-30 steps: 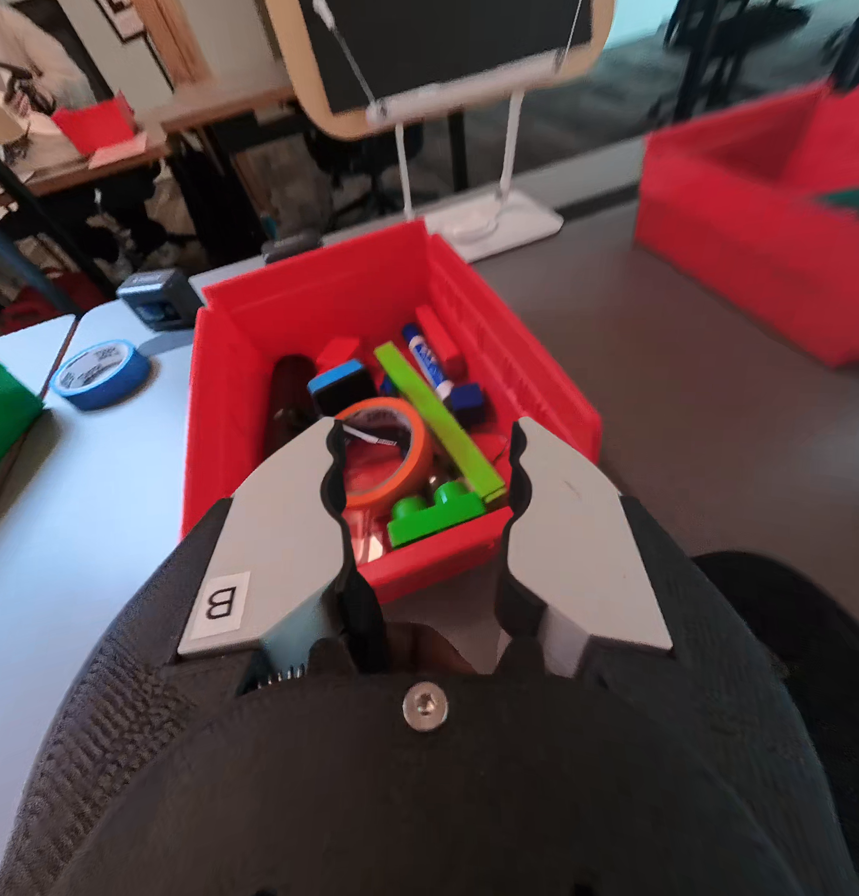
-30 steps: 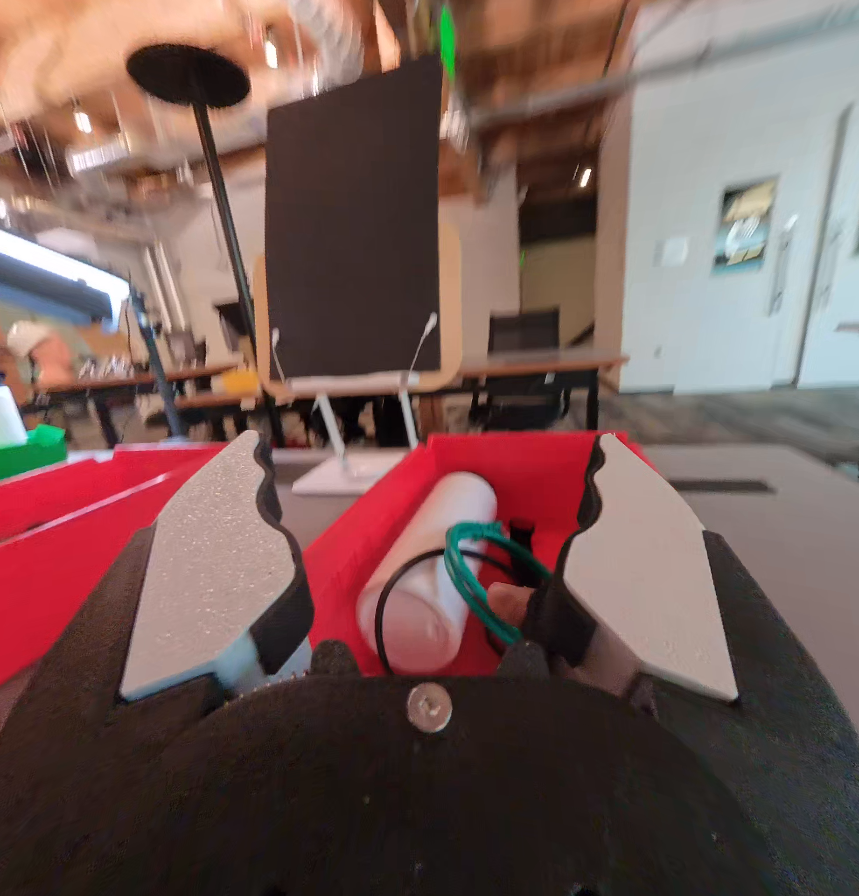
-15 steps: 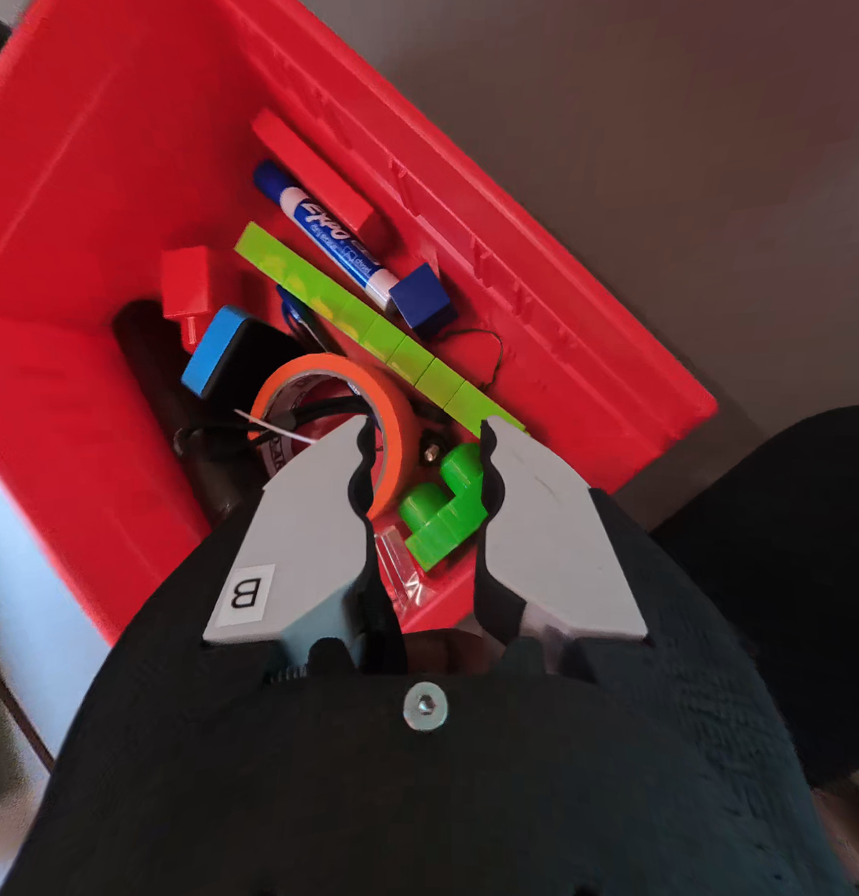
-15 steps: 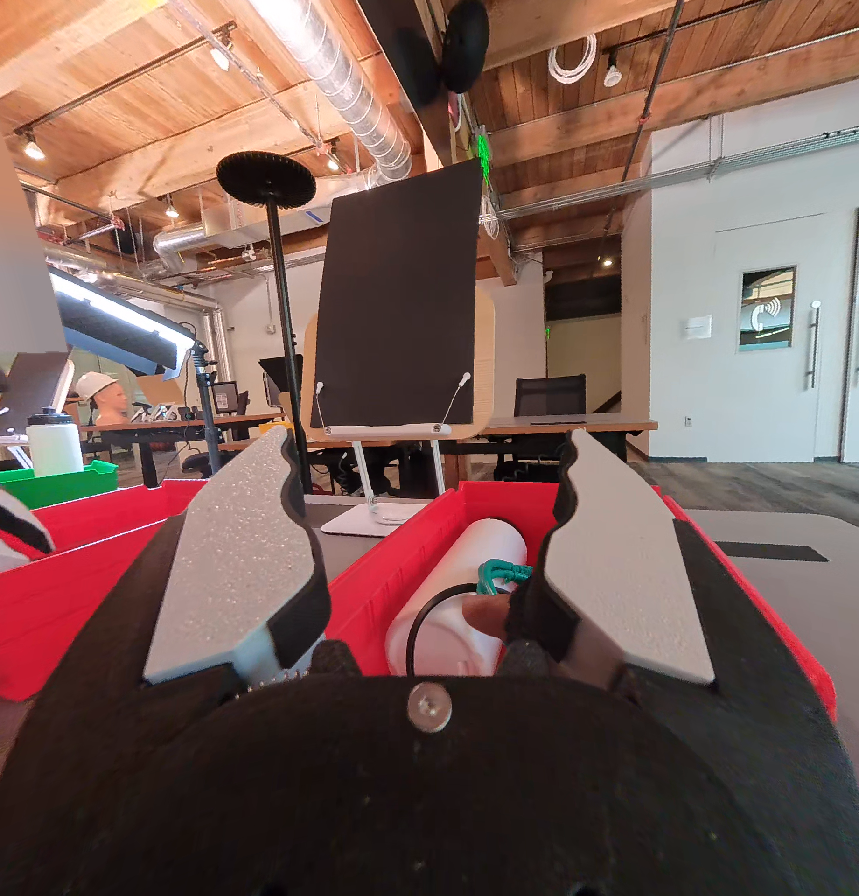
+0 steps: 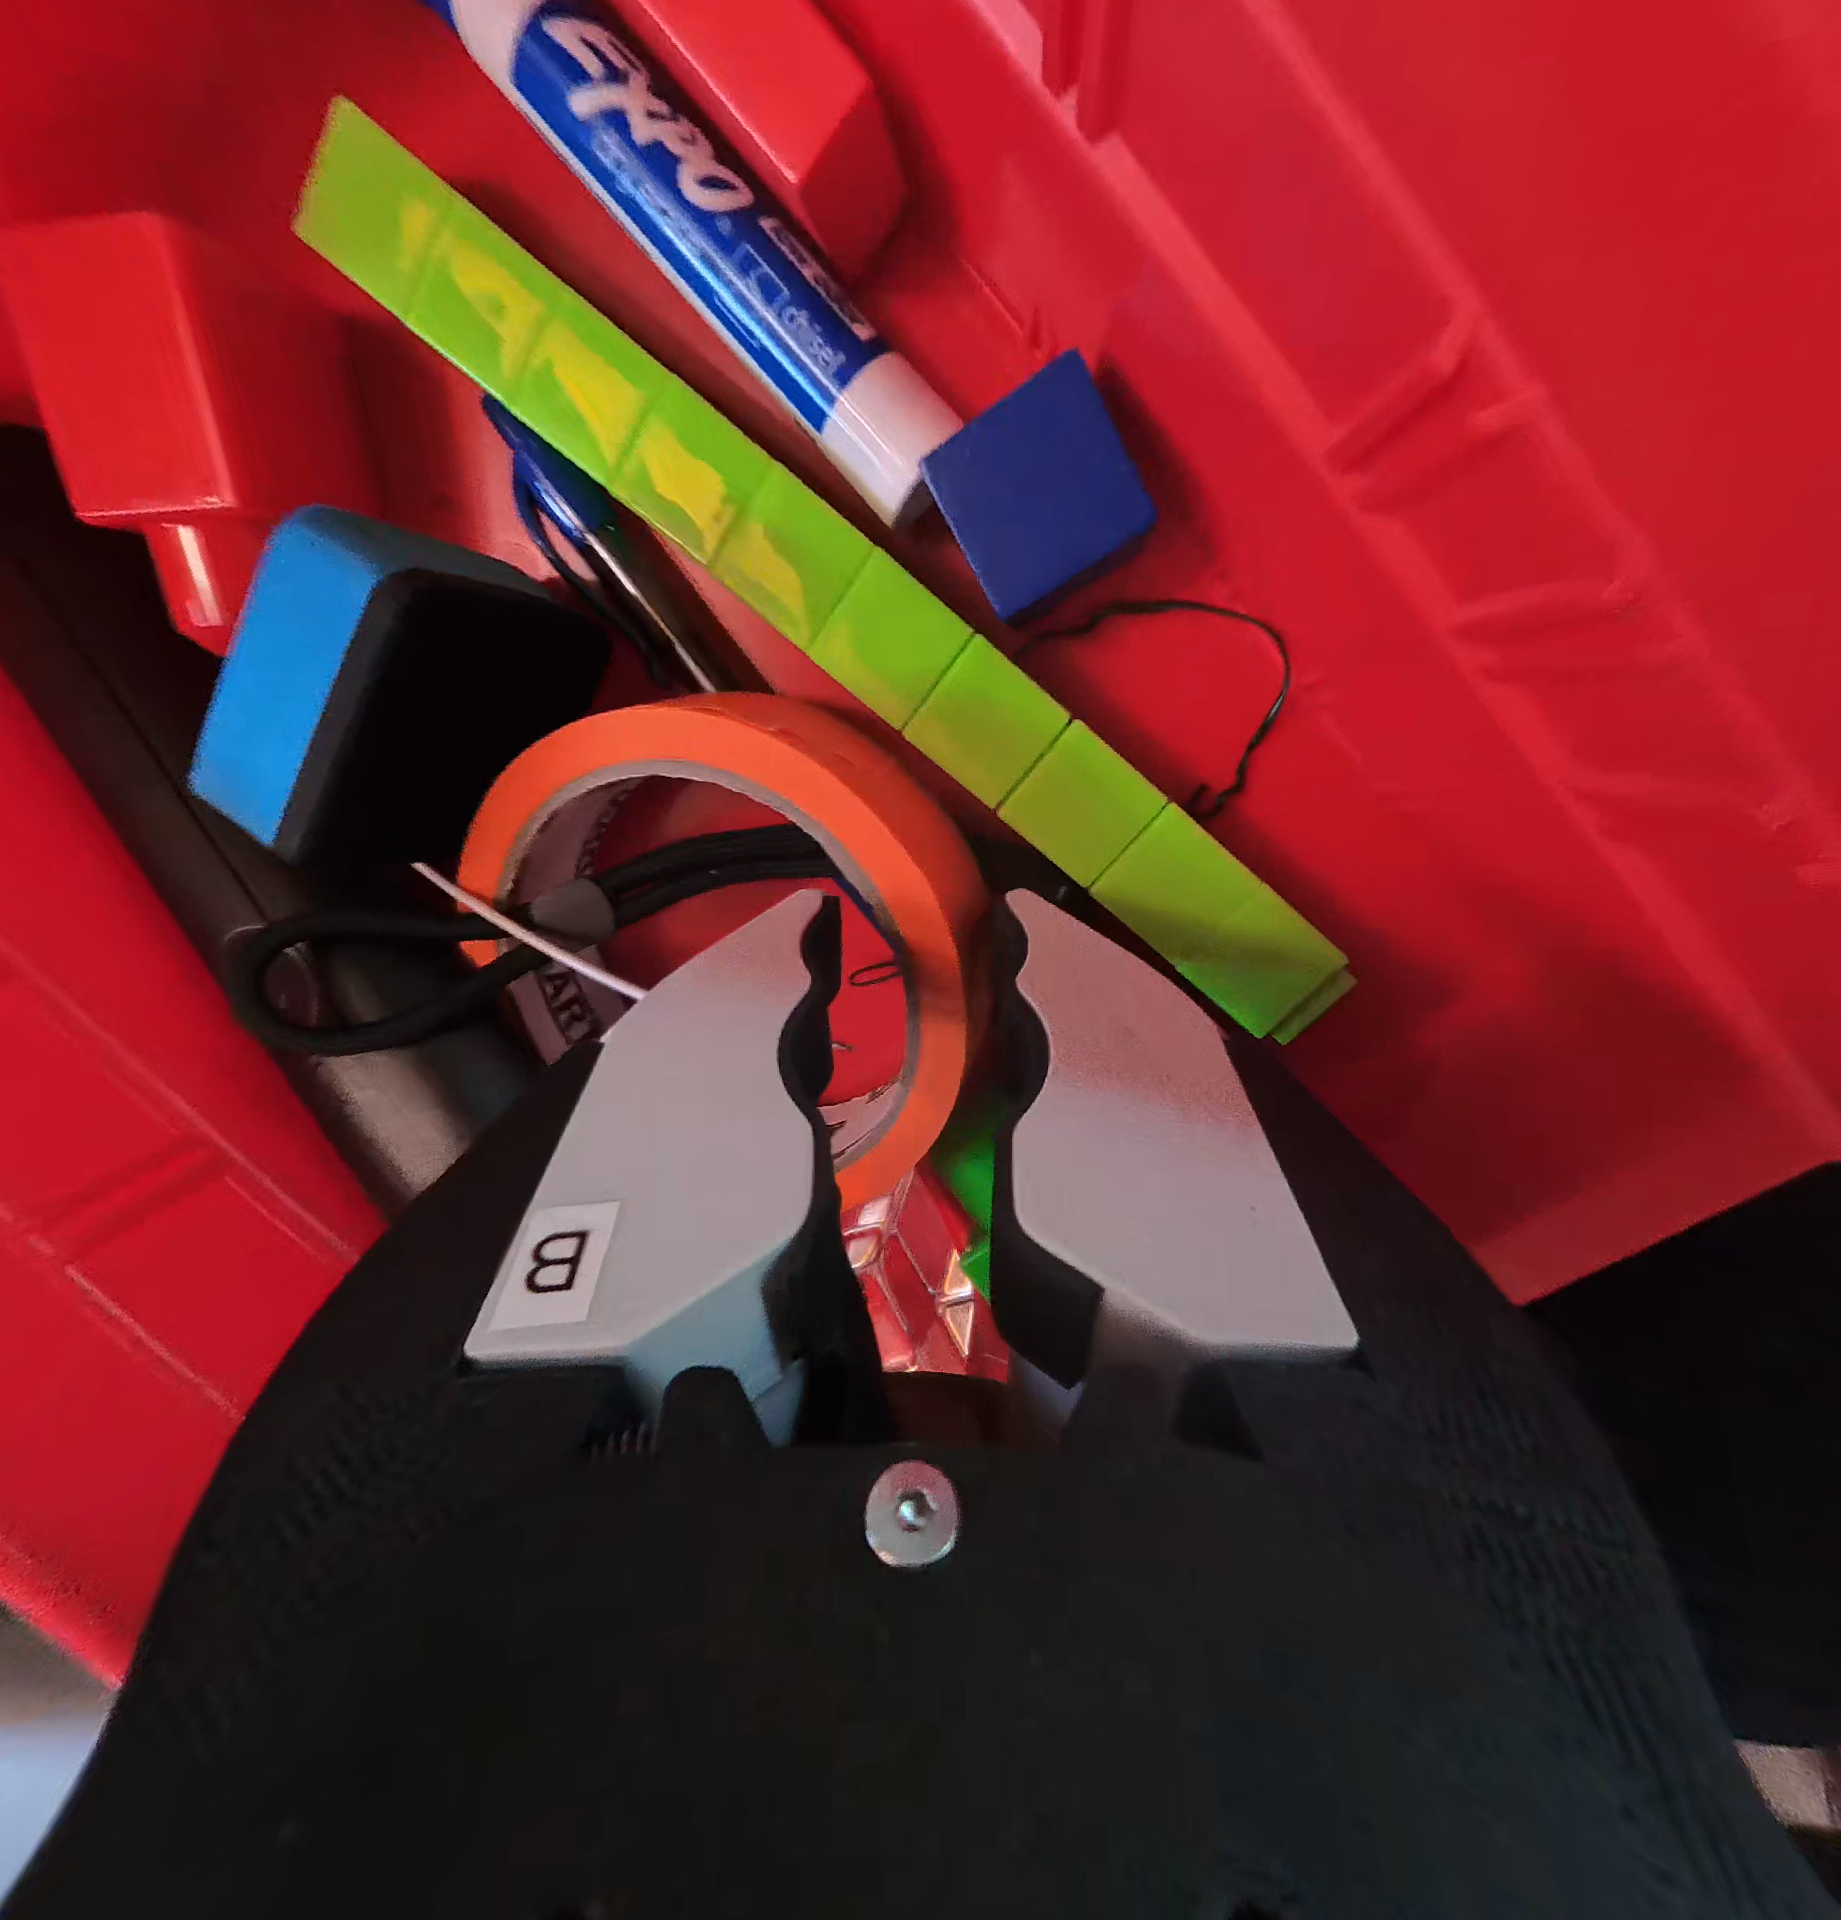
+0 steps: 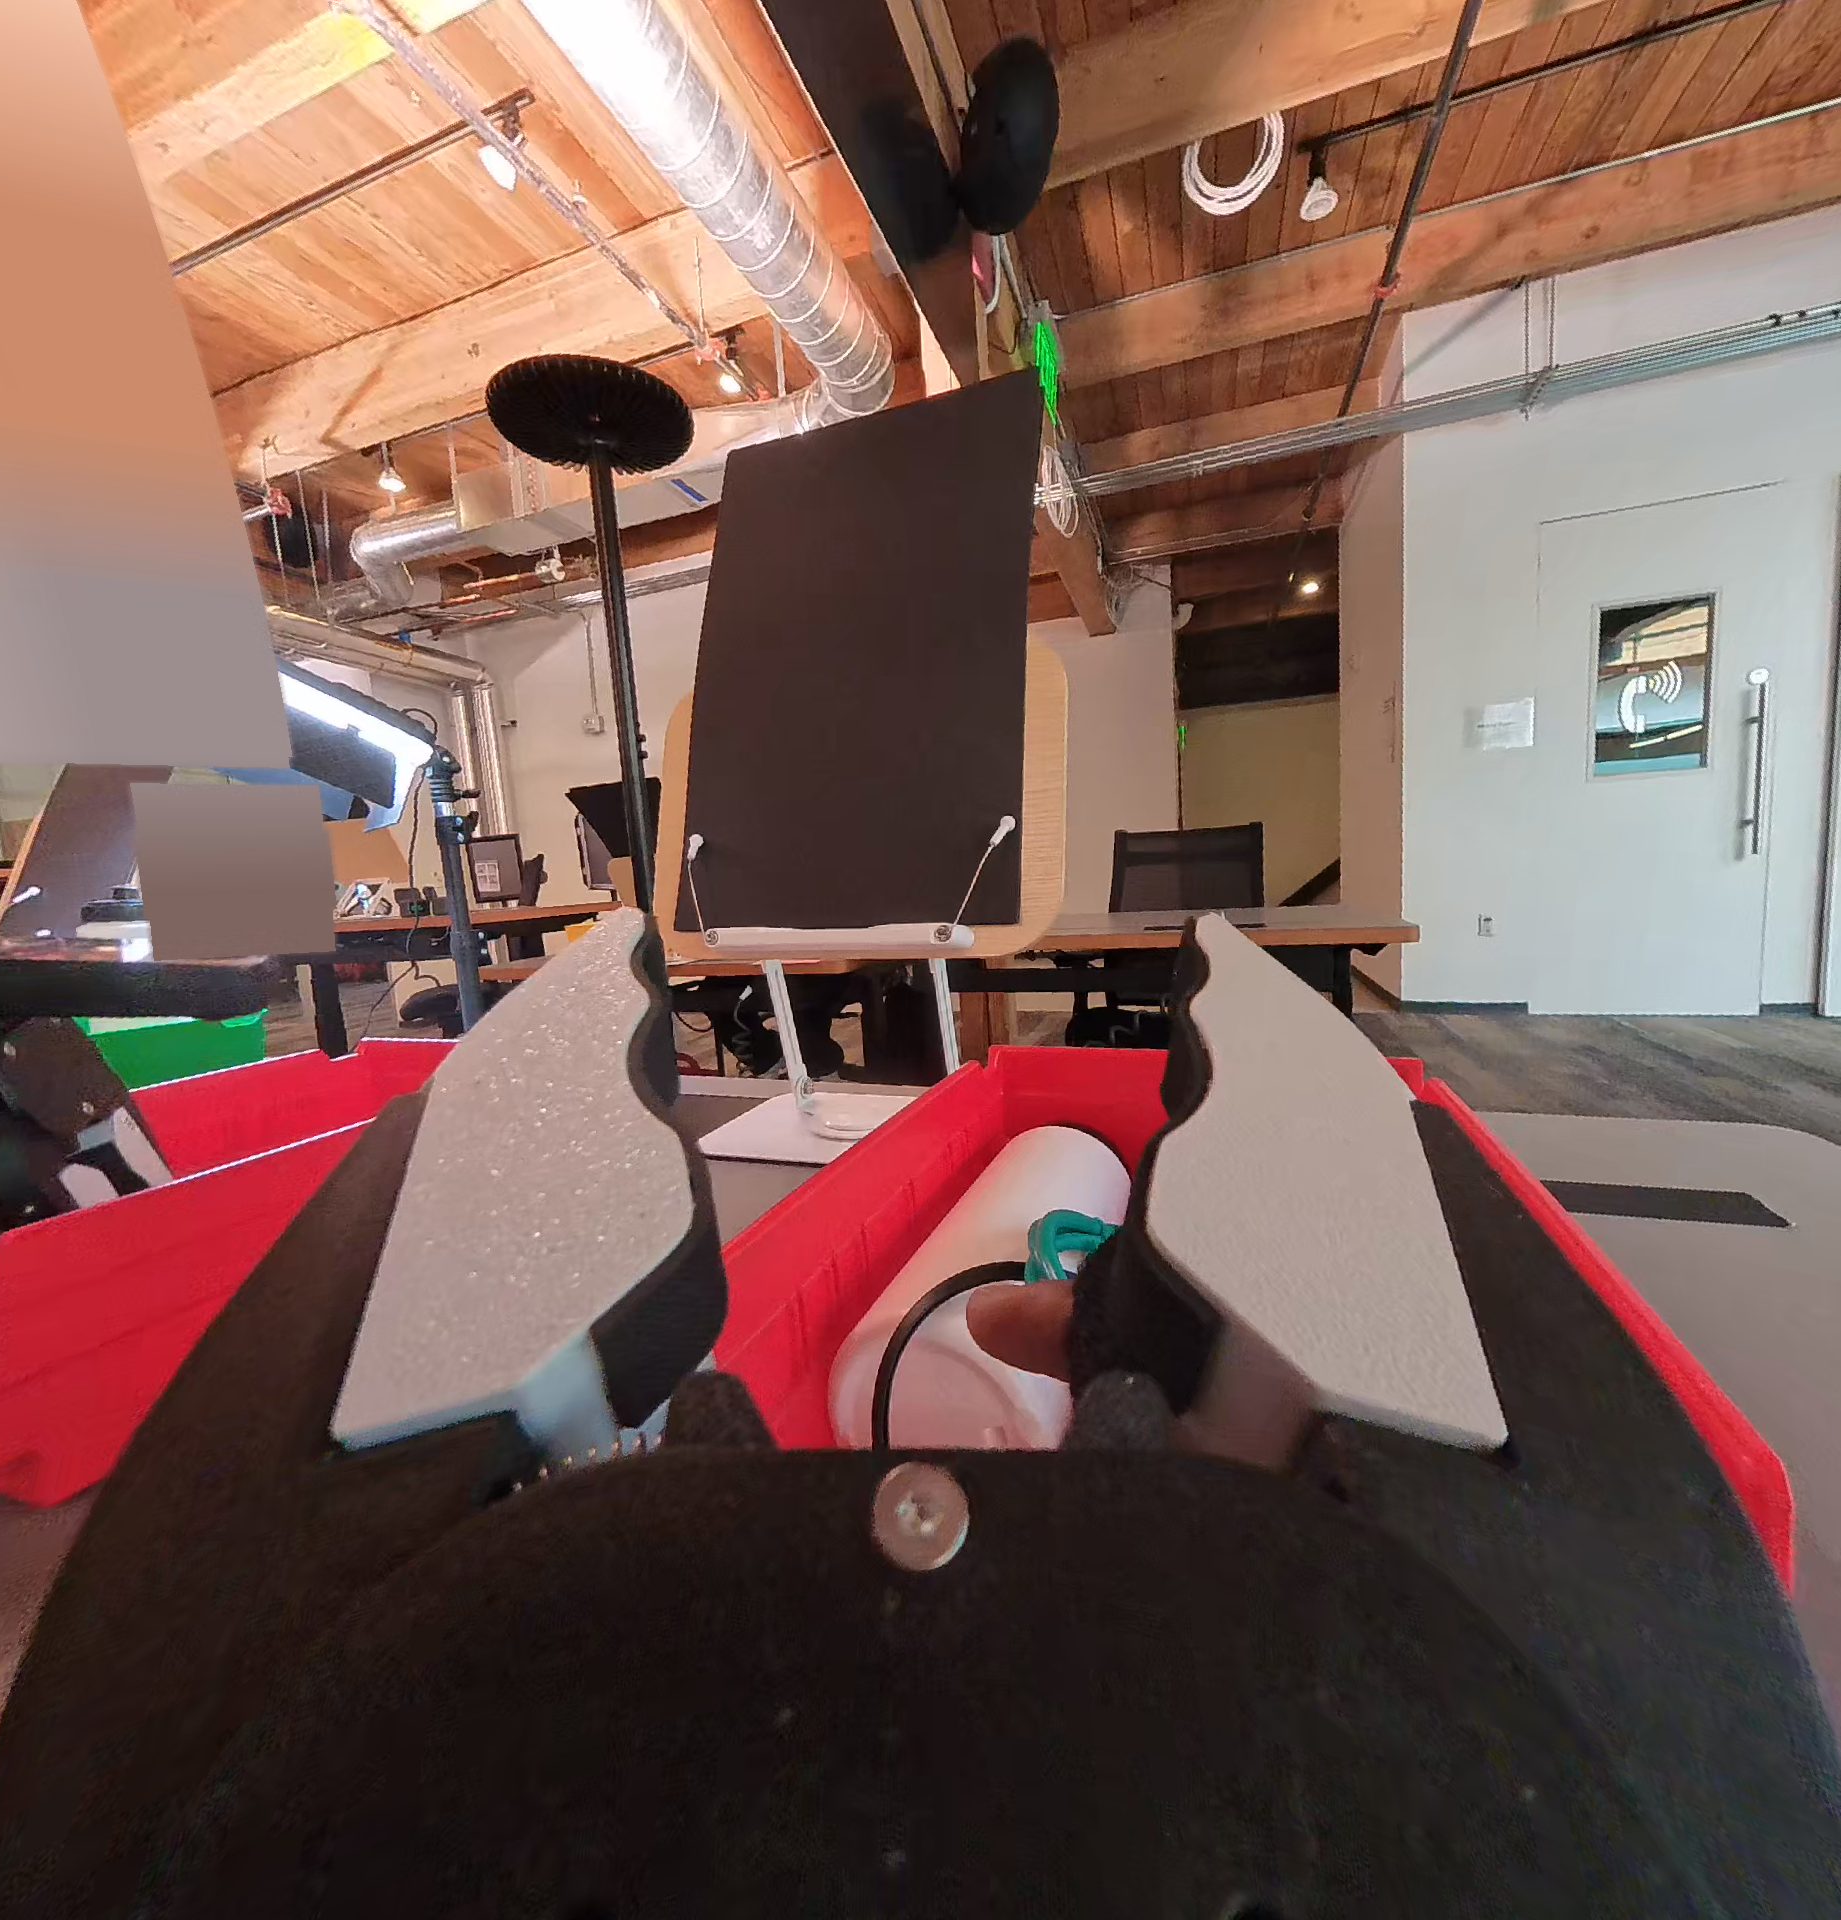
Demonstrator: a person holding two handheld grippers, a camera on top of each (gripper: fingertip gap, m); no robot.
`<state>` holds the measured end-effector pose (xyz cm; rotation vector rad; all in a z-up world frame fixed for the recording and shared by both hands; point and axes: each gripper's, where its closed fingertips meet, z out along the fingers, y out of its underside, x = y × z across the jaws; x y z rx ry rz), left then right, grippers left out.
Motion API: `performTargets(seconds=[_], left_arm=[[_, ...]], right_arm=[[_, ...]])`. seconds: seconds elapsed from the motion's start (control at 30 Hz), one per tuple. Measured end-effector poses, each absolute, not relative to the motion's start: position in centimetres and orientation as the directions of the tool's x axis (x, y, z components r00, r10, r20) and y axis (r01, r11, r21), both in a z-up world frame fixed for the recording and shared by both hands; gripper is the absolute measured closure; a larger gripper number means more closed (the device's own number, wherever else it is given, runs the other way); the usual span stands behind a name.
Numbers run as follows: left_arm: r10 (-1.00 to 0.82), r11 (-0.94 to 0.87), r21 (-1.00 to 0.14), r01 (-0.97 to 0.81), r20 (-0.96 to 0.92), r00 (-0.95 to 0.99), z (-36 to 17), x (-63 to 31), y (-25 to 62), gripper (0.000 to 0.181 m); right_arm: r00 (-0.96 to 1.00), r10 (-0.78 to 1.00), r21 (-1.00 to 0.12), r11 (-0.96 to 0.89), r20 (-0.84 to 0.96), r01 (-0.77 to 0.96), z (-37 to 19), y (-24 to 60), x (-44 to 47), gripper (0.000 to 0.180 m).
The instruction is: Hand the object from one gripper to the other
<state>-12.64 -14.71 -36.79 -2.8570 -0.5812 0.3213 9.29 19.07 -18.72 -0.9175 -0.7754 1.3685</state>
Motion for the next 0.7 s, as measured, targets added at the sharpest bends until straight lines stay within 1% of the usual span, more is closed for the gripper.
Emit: performTargets(seconds=[0.07,0.13,0.2,0.3,0.4,0.47,0.57,0.7], left_arm=[[0.39,-0.907,-0.236,0.35,-0.151,0.909,-37.2,-12.3,-14.6,0.16],[0.408,-0.893,-0.266,0.364,-0.132,0.904,-36.8,-12.2,-14.7,0.16],[0.432,-0.855,-0.359,0.375,-0.091,0.897,-35.7,-12.1,-14.3,0.161],[0.452,-0.755,-0.544,0.365,-0.029,0.892,-32.6,-11.9,-13.5,0.163],[0.45,-0.615,-0.71,0.342,0.04,0.892,-28.9,-11.7,-12.8,0.165],[0.434,-0.504,-0.799,0.327,0.092,0.896,-26.5,-11.5,-12.4,0.168],[0.393,-0.351,-0.887,0.3,0.151,0.907,-23.4,-11.2,-12.2,0.169],[0.347,-0.191,-0.944,0.271,0.193,0.918,-20.2,-10.9,-12.2,0.169]], right_arm=[[0.073,0.996,-0.887,-0.016,-0.056,-0.461,-18.7,19.1,9.3,0.088],[0.076,0.996,-0.888,-0.012,-0.053,-0.46,-18.8,19.1,9.3,0.089],[0.076,0.996,-0.887,-0.012,-0.053,-0.461,-18.8,19.1,9.3,0.09],[0.078,0.996,-0.887,-0.01,-0.052,-0.461,-18.8,19.1,9.2,0.091],[0.08,0.996,-0.888,-0.005,-0.047,-0.461,-18.8,19.1,9.3,0.092],[0.082,0.996,-0.888,-0.002,-0.045,-0.461,-18.8,19.1,9.3,0.093],[0.082,0.996,-0.891,0.0,-0.042,-0.454,-18.9,19.0,9.1,0.095],[0.082,0.996,-0.891,0.004,-0.038,-0.454,-18.9,19.0,9.1,0.096]])
